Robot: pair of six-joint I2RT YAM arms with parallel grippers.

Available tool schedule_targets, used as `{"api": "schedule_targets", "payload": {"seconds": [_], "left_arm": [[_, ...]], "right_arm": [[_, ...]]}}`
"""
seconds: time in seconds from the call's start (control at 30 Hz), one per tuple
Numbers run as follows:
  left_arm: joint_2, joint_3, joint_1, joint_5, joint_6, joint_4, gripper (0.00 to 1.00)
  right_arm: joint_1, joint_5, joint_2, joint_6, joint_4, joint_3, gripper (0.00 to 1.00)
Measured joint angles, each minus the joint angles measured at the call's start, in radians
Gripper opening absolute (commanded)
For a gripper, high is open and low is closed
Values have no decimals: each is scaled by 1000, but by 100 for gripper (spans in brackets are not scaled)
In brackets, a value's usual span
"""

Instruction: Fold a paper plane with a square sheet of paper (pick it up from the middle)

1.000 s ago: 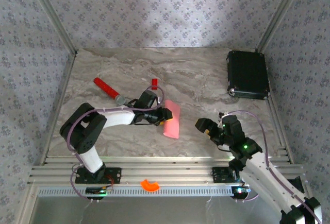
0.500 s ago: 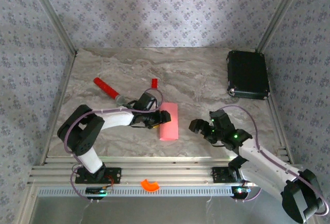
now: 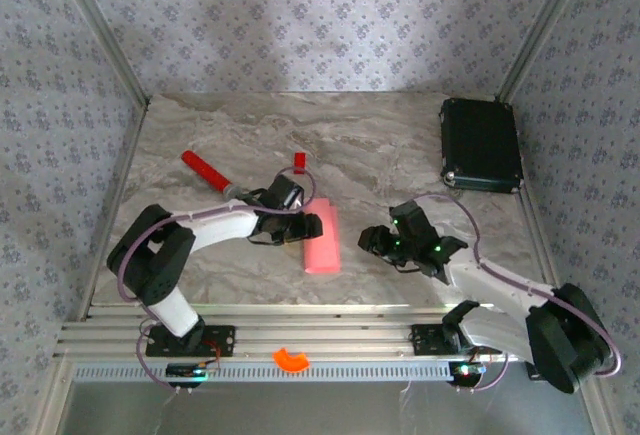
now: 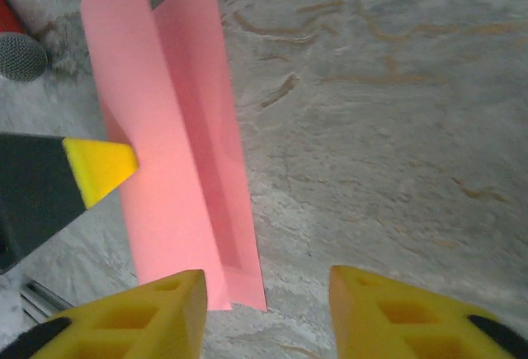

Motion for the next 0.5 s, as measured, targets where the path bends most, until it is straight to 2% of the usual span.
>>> {"api": "schedule_targets", "payload": {"seconds": [0.13, 0.3, 0.5], "left_arm": [[28, 27, 4, 9, 16, -22, 73], [64, 78, 3, 8, 45, -89, 74], [100, 138, -22, -23, 94, -166, 76]], "right_arm": [[20, -12, 87, -2, 42, 44, 32], [39, -31, 196, 0, 99, 84, 17], [59, -59, 324, 6, 151, 132, 11]]}}
